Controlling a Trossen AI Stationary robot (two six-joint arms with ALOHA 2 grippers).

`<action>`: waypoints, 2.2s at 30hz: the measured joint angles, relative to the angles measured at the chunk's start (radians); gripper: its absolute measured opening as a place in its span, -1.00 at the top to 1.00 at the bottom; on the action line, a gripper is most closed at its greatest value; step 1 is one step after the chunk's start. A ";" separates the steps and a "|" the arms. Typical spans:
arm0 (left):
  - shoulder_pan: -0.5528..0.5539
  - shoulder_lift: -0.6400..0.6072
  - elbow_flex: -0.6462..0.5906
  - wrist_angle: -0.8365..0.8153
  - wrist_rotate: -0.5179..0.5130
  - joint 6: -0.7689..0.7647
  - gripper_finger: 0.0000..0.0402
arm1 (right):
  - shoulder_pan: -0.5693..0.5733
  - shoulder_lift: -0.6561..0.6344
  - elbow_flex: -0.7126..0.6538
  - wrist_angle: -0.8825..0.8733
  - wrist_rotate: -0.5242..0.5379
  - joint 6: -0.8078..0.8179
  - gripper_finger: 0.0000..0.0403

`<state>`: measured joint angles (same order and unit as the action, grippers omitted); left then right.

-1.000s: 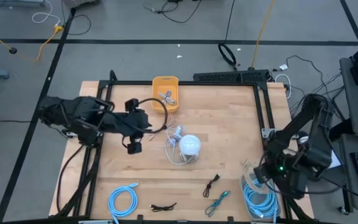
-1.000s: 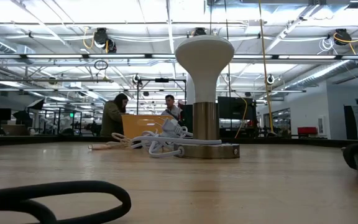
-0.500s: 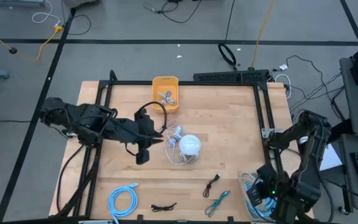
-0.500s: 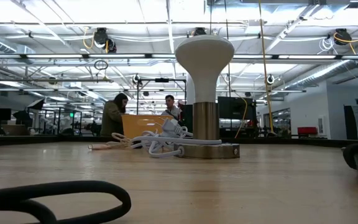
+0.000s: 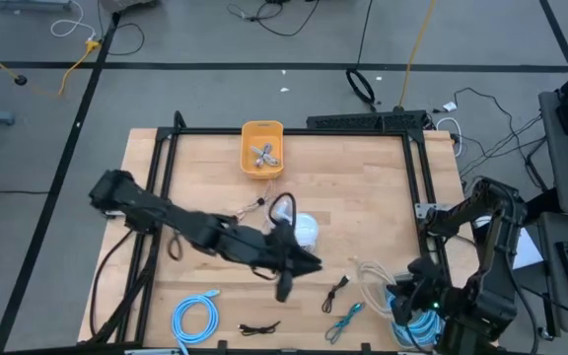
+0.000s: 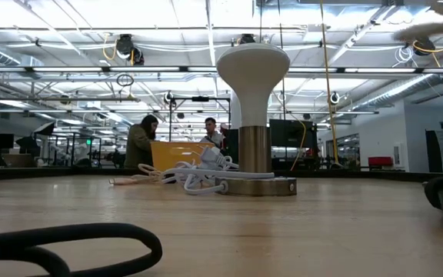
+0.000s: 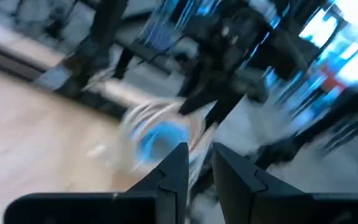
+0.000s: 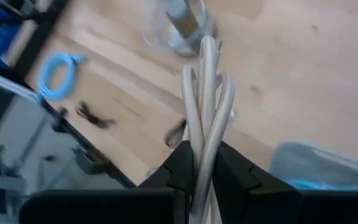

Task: Pick & Place USB Port
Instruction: Put the brown HDMI cable into the gray bin

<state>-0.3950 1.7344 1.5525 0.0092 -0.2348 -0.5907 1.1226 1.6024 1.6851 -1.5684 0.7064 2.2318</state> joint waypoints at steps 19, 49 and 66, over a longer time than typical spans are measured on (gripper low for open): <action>-0.008 0.096 -0.039 0.278 0.035 -0.113 0.63 | 0.065 0.021 0.029 -0.004 0.078 0.007 0.84; -0.079 0.096 -0.038 0.239 -0.056 -0.172 0.63 | 0.296 0.021 -0.031 0.001 -0.182 0.027 0.84; -0.057 0.096 -0.038 0.226 -0.046 -0.171 0.63 | 0.210 0.027 -0.208 -0.003 -0.426 0.012 0.85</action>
<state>-0.4522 1.8301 1.5146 0.2354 -0.2810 -0.7618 1.3331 1.6295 1.4770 -1.5719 0.2806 2.2442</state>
